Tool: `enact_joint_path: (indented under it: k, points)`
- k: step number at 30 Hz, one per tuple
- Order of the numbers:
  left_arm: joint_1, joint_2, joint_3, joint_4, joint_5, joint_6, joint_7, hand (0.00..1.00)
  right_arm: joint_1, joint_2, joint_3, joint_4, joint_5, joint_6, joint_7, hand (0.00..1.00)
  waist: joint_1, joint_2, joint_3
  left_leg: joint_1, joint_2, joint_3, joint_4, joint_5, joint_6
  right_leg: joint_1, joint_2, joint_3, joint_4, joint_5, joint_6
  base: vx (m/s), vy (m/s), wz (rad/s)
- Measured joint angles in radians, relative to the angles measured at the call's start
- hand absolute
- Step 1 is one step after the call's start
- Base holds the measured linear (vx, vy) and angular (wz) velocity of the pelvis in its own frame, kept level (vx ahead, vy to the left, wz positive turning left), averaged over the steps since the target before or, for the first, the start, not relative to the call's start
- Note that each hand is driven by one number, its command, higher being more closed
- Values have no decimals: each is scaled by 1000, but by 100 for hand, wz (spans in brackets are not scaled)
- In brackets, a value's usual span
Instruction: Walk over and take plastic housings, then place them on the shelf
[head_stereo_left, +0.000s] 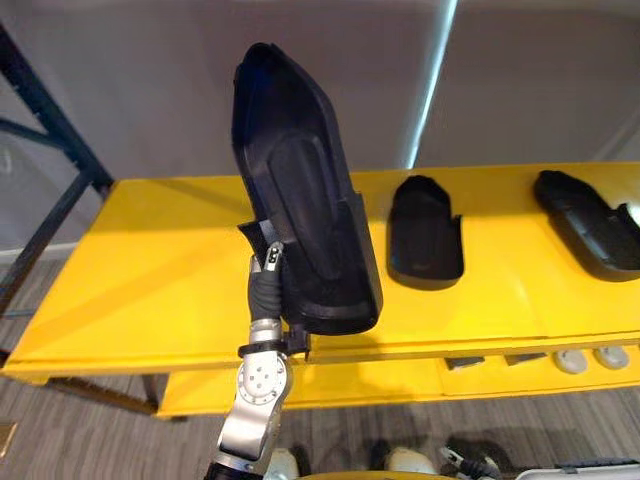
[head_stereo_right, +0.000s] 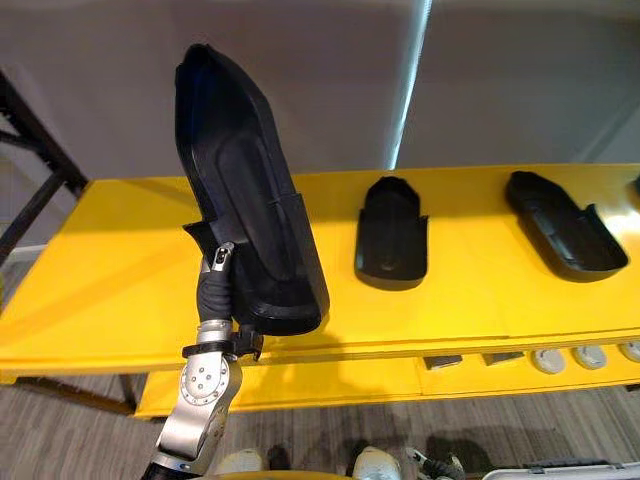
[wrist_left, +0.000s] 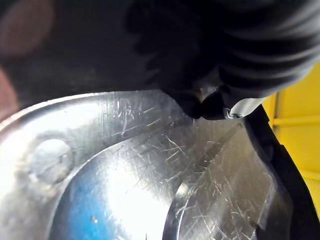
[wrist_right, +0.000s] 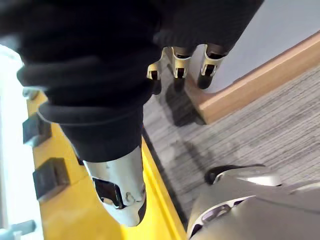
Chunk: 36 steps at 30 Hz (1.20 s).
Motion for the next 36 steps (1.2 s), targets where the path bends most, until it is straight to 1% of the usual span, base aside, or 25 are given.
enact_joint_path:
  k: [1,2,3,4,5,6,7,8,9,10,11,12,13,14,15,16,17,19,22,24,27,28,33,36]
  points:
    - [-7,28,-2,8,-5,0,2,100,-8,15,6,11,-2,1,1,0,-8,-25,-1,-17,-36,10,16,-5,25,13,-25,-2,-50,51,29,-4,470,24]
    - [-11,40,-1,11,-12,-1,1,100,-11,20,3,15,-2,1,1,0,-8,-30,-2,-37,-44,10,43,-13,37,19,-31,-3,-76,77,34,-3,359,8]
    - [-16,55,4,12,-15,-1,2,100,-16,22,5,15,-3,1,1,0,-5,-36,-1,-83,-51,10,116,-39,56,32,-37,-2,-136,127,49,-57,378,-3]
    - [-24,66,5,16,-24,-1,2,100,-24,23,5,14,-3,1,0,0,-1,-39,6,-118,-51,24,186,-65,71,42,-41,5,-180,168,52,-75,378,-13]
    - [-26,69,4,18,-29,-1,2,100,-27,23,6,12,-4,0,0,0,4,-40,10,-126,-50,31,211,-78,76,44,-42,10,-192,185,52,-136,424,-41]
    - [-29,76,4,21,-31,-1,2,100,-33,21,11,8,-8,1,1,0,18,-38,17,-132,-39,58,245,-110,90,36,-38,35,-207,215,31,-166,296,-71]
    - [-30,83,5,22,-30,-3,2,100,-39,14,38,-2,-17,1,1,0,25,-31,21,-136,-22,100,249,-149,120,13,-28,35,-205,217,-21,-206,269,-80]
    - [-28,87,7,24,-30,-4,3,100,-45,13,47,-5,-25,3,1,0,28,-30,23,-145,-17,121,245,-152,122,-9,-27,39,-184,197,-45,-211,207,-78]
    - [-28,89,8,36,-29,-3,2,100,-62,13,71,-7,-36,3,3,0,27,-36,20,-141,-15,146,216,-156,122,-52,-3,63,-79,145,-19,-152,148,-62]
    - [-28,88,1,54,-28,-2,0,100,-60,18,82,-9,-42,2,4,0,22,-42,18,-115,-17,169,171,-146,118,-64,45,84,24,65,6,-66,127,-54]
    - [-27,86,-2,60,-28,-1,-1,100,-59,21,83,-11,-43,2,4,0,22,-43,18,-104,-22,174,149,-140,115,-60,77,103,52,23,9,-5,93,-46]
    - [-27,83,-6,65,-24,0,-3,100,-54,27,83,-18,-42,0,5,0,21,-45,17,-87,-43,176,101,-113,114,-48,137,152,70,-52,5,14,57,-34]
    - [-29,77,-7,65,-12,-1,-5,100,-46,29,84,-23,-42,0,6,0,16,-52,12,-83,-65,169,71,-89,117,-30,170,186,47,-94,-19,0,45,-17]
    - [-35,63,-7,70,0,1,-10,100,-42,21,81,-26,-41,-2,6,0,4,-40,17,-79,-91,144,34,-63,116,-2,189,232,-12,-99,-59,11,31,13]
    - [-37,59,-9,71,7,1,-13,100,-38,18,77,-26,-41,-2,6,0,-7,-34,21,-75,-105,129,12,-47,114,10,190,232,-32,-91,-58,68,19,39]
    - [-37,58,-22,71,23,2,-24,100,-20,23,52,-25,-40,0,6,0,-14,-31,22,-58,-131,115,-34,-3,139,17,180,227,-36,-77,-63,85,3,38]
    - [-37,57,-26,71,28,3,-24,100,-17,25,35,-25,-39,1,6,0,-13,-31,23,-51,-137,107,-42,7,145,24,177,223,-34,-77,-64,116,-19,36]
    - [-38,57,-27,71,32,4,-24,100,-4,35,10,-22,-39,2,5,0,-12,-33,23,-27,-140,86,-58,20,149,59,179,209,-50,-76,-66,119,-53,28]
    - [-37,57,-14,71,32,4,-25,100,-15,45,-10,-23,-21,-2,7,0,-6,-36,22,18,-139,76,-87,29,140,108,186,210,-76,-72,-72,106,-74,14]
    - [-37,57,7,71,32,4,-27,100,-26,47,-11,-25,-14,-6,8,0,-1,-37,21,39,-137,77,-110,36,131,129,188,215,-101,-64,-83,13,-39,-6]
    - [-33,59,52,85,33,4,-37,100,-47,59,-11,-23,-3,-6,10,0,-1,-38,18,67,-139,86,-192,81,122,140,200,225,-158,-23,-92,-25,-41,-11]
    - [-33,60,66,103,35,5,-42,100,-50,64,-11,-23,-3,-6,10,0,-4,-38,18,76,-141,87,-219,100,120,147,203,225,-179,-8,-95,-47,-36,-6]
    - [-33,73,94,164,59,40,-40,100,-50,62,-13,-22,-4,-5,11,0,-12,-36,17,109,-155,87,-314,162,118,152,206,227,-215,21,-98,-75,-22,-3]
    - [-41,78,115,200,86,50,-38,100,-50,62,-14,-22,-4,-4,12,0,-14,-34,15,120,-162,92,-360,191,120,152,207,233,-241,43,-97,-116,3,-7]
